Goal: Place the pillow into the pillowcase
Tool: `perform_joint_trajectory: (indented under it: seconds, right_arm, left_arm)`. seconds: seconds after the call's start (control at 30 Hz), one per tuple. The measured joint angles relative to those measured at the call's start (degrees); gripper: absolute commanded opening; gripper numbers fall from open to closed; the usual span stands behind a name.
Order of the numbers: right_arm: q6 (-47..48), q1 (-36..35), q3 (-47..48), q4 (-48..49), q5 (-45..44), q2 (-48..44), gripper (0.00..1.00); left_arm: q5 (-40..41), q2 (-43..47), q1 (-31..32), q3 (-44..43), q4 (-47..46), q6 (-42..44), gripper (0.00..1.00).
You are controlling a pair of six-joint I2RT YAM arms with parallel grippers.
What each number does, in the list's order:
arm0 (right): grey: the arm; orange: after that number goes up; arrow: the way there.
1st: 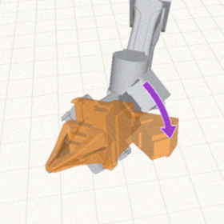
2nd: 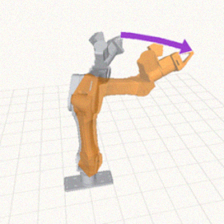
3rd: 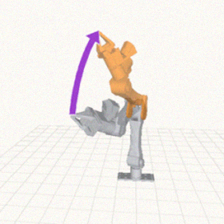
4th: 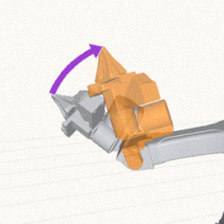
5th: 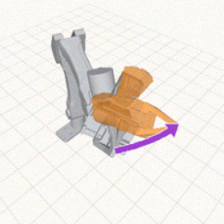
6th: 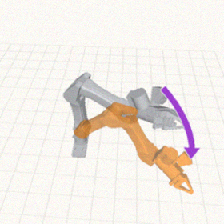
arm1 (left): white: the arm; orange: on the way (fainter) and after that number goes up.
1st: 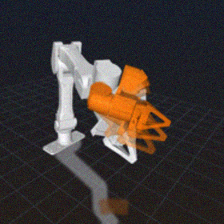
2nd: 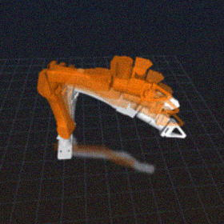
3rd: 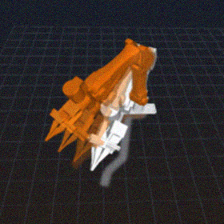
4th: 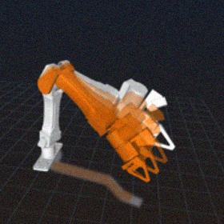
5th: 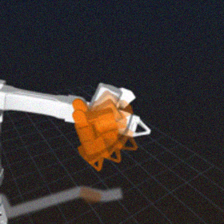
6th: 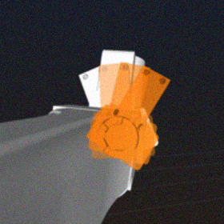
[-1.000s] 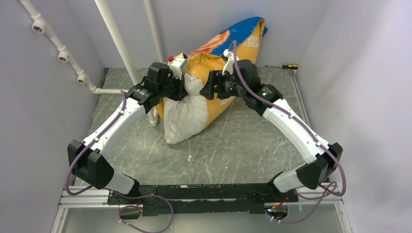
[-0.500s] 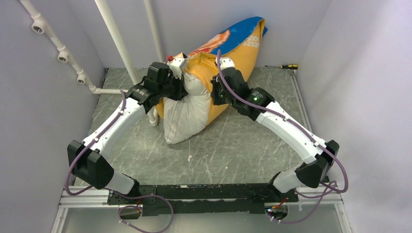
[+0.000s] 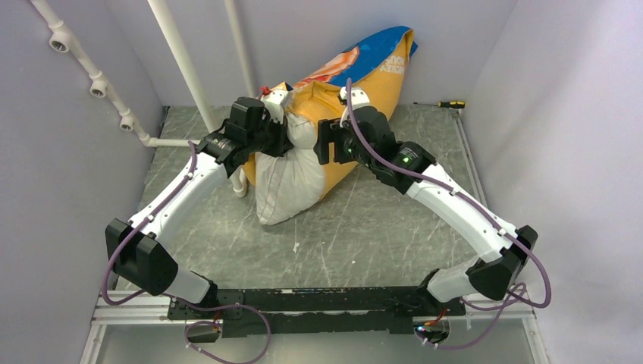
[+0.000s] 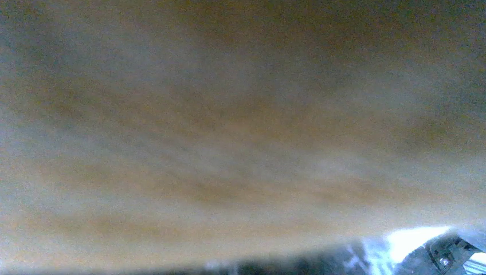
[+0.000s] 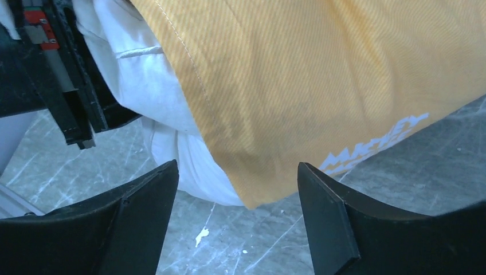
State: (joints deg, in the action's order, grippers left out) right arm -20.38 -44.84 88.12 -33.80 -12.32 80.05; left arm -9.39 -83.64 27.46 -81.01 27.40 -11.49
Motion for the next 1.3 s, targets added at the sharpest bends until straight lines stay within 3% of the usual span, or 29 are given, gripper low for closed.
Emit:
perform_joint_trajectory:
  seconds: [0.07, 0.13, 0.37, 0.67, 0.77, 0.97, 1.0, 1.03, 1.07, 1.2, 1.3]
  right_arm:
    - [0.1, 0.0, 0.0, 0.2, -0.1, 0.8, 0.76]
    - [0.1, -0.1, 0.0, 0.5, -0.7, 2.1, 0.66]
    - [0.7, -0.5, 0.1, 0.4, -5.4, 7.0, 0.2]
    - [0.7, -0.6, 0.2, -0.8, -6.3, 3.6, 0.17]
    - [0.7, -0.6, -0.3, -0.6, -6.4, 0.4, 0.0]
    - [1.2, -0.4, -0.3, 0.5, -6.6, -1.5, 0.0]
    - [1.4, -0.4, -0.3, 0.5, -6.5, -1.1, 0.13]
    - [1.6, -0.4, -0.3, 0.5, -5.8, -0.4, 0.33]
    - [1.9, -0.4, -0.3, 0.5, -5.0, 0.1, 0.43]
    - [2.0, -0.4, -0.7, 1.1, -2.3, 0.7, 0.66]
    - [2.4, -0.7, -0.7, 2.4, -1.2, 0.9, 0.7]
  left_arm:
    - [0.0, 0.0, 0.0, 0.0, 0.0, 0.0, 0.0]
    - [0.0, 0.0, 0.0, 0.0, 0.0, 0.0, 0.0]
    - [0.0, 0.0, 0.0, 0.0, 0.0, 0.0, 0.0]
    - [0.0, 0.0, 0.0, 0.0, -0.1, 0.0, 0.0]
    - [0.0, 0.0, 0.0, 0.0, -0.1, 0.0, 0.0]
    - [-0.4, 0.0, 0.0, 0.0, -0.2, -0.1, 0.0]
    - [-0.5, 0.0, 0.0, 0.0, -0.2, -0.2, 0.0]
    - [-0.7, 0.0, 0.0, 0.0, -0.2, -0.3, 0.0]
    - [-0.9, 0.0, 0.0, 0.0, -0.2, -0.3, 0.0]
    - [-1.0, 0.0, 0.0, 0.0, -0.3, -0.3, 0.0]
    - [-1.2, 0.0, 0.0, 0.0, -0.3, -0.3, 0.0]
